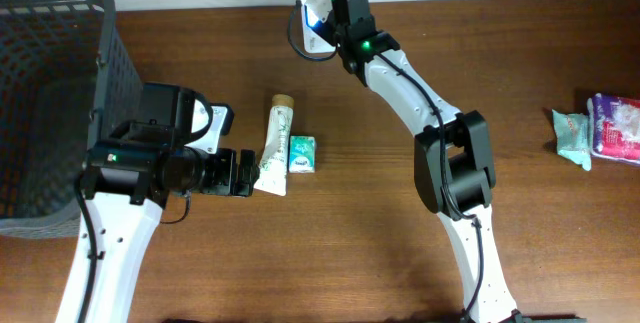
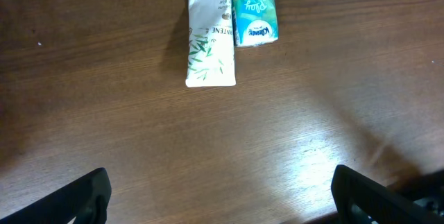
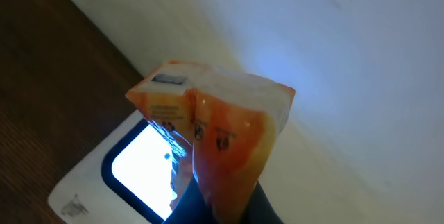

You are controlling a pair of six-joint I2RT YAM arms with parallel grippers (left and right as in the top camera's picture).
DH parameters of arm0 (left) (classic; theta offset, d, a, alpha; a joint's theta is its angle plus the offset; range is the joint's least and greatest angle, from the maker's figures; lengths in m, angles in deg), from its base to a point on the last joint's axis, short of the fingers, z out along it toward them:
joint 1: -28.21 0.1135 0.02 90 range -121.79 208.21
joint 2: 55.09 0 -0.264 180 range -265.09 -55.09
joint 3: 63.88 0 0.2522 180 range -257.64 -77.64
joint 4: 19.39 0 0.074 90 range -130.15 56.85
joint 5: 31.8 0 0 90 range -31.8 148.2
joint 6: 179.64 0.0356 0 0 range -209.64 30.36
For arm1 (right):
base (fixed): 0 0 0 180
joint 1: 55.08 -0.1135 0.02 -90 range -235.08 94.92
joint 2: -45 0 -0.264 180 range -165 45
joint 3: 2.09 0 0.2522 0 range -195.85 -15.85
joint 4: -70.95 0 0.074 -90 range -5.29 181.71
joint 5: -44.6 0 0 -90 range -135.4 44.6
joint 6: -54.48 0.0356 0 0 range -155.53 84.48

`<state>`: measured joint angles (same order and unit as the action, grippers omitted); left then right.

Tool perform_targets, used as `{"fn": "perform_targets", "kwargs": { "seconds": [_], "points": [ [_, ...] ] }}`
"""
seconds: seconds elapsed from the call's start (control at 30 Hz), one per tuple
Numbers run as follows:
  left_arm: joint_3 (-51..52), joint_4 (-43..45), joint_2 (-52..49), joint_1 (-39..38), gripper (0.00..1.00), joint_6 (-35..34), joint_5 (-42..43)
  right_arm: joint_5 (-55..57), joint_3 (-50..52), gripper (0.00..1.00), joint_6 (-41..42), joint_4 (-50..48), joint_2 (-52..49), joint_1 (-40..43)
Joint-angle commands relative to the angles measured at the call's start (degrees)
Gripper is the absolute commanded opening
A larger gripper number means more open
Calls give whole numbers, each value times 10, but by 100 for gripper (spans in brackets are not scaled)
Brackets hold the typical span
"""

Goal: Scan the item barcode
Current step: 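Carry the orange packet right and set it beside the green pouch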

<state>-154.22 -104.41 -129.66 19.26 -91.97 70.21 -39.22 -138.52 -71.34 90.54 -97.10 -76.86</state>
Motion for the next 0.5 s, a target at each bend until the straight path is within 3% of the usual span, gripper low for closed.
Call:
{"fn": "perform_targets", "kwargs": {
  "seconds": [0.0, 0.13, 0.3, 0.37, 0.47],
  "points": [
    [-1, 1, 3, -2, 99, 13, 2, 29, -14, 4, -12, 0, -2, 4],
    [-1, 1, 3, -2, 99, 13, 2, 93, -50, 4, 127, 49, 21, 26],
    [-1, 1, 3, -2, 99, 13, 2, 93, -225, 4, 321, 422, 28, 167],
    [-1, 1, 3, -2, 99, 13, 2, 93, -229, 4, 321, 574, 28, 250],
    [-1, 1, 3, -2, 99, 13, 2, 93, -192, 4, 349, 685, 28, 350]
  ]
}}
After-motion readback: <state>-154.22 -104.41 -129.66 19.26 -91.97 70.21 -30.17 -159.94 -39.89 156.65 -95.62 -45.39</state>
